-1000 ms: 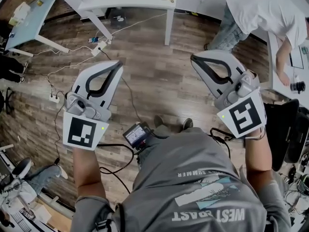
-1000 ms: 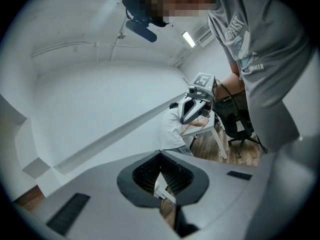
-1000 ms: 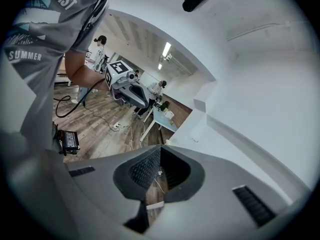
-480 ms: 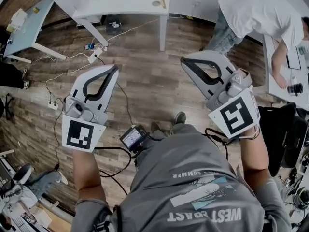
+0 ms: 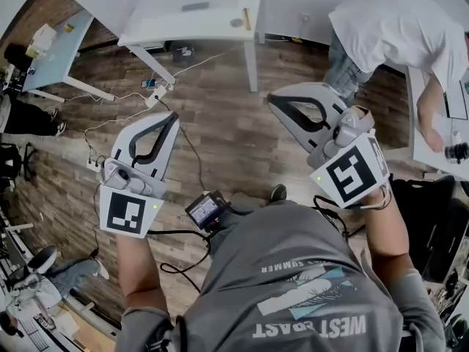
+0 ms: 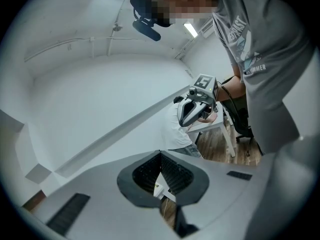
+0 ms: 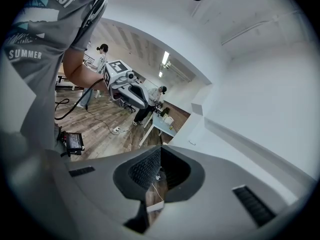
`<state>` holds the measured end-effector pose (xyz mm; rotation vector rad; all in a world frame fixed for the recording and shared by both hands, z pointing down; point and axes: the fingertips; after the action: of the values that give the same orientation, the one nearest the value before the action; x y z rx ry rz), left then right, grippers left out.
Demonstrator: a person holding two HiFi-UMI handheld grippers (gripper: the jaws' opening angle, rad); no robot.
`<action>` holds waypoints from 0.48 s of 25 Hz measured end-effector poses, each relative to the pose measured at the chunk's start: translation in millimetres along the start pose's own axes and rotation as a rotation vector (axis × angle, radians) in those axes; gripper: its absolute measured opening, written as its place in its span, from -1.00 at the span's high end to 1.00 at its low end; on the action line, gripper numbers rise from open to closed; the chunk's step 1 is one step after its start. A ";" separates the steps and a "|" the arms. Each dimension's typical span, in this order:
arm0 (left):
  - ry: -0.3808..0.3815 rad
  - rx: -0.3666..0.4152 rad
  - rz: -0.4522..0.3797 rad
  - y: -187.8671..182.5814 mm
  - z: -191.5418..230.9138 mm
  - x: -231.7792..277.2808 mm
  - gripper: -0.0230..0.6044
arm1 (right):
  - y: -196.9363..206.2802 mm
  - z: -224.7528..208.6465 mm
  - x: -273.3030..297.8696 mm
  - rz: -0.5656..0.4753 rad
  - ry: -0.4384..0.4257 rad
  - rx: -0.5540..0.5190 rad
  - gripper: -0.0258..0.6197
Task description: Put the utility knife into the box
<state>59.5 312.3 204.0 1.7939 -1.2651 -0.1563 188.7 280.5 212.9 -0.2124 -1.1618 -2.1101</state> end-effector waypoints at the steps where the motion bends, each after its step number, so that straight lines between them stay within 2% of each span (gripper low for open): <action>1: 0.001 0.002 0.003 -0.5 2.1 1.7 0.90 | 0.7 -2.4 1.4 -0.004 -0.004 0.000 0.89; 6: 0.003 0.004 -0.001 4.8 18.6 11.7 0.90 | 5.3 -16.9 15.7 -0.004 0.001 0.013 0.89; 12: 0.026 0.015 -0.025 33.1 52.5 21.8 0.90 | -4.6 -25.6 50.7 0.035 0.008 0.035 0.89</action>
<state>17.7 261.6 205.6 1.8192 -1.2294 -0.1373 153.1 236.2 217.8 -0.2070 -1.1809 -2.0568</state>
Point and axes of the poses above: the fingertips, and each gripper's own axes: x forward along the fingers, z to its left, y out of its underside, and after that the axes turned 9 degrees about z, right-handed
